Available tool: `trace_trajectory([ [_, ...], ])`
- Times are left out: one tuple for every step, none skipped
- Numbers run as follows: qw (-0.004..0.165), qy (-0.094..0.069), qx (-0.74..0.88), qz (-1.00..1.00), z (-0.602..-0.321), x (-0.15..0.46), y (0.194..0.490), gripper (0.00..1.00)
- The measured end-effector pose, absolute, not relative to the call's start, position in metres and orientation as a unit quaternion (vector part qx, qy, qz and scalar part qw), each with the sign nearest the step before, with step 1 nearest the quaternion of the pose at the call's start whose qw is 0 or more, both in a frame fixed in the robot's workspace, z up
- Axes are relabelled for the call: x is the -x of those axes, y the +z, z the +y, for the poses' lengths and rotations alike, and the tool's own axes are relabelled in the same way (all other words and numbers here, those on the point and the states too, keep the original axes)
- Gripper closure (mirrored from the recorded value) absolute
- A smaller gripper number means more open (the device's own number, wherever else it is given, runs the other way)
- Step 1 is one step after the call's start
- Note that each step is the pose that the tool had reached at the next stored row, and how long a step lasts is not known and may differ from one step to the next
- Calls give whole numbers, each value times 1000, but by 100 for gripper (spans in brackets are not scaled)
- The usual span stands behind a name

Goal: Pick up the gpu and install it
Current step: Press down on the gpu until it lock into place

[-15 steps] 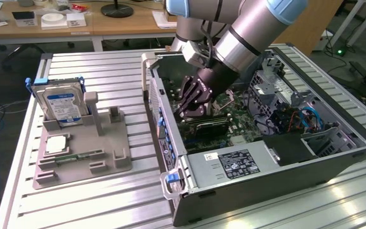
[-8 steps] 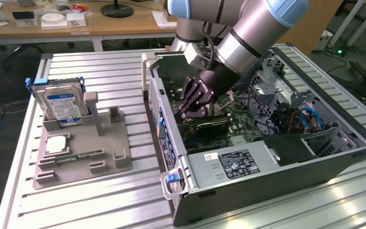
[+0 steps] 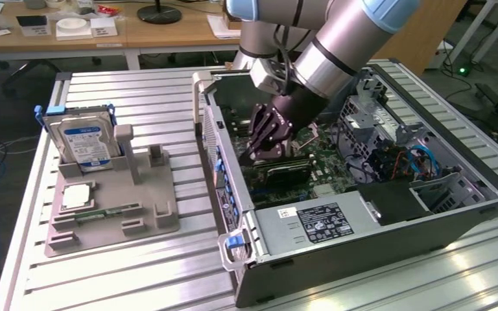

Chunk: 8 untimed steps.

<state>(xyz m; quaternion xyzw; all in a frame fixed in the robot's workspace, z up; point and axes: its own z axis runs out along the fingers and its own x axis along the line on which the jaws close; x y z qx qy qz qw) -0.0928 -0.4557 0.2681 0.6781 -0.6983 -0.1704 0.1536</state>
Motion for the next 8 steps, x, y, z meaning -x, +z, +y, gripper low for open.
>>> trace_trajectory([
  [148,-166,-680,-699,-456,93,268,90],
  [141,-161,-681,-700,-456,93,268,90],
  [134,-154,-683,-701,-456,93,268,90],
  [128,-148,-685,-702,-456,93,268,90],
  [122,-142,-686,-703,-456,93,268,90],
  [115,-136,-688,-704,-456,93,268,90],
  [109,-130,-689,-705,-456,93,268,90],
  [103,-125,-690,-705,-456,93,268,90],
])
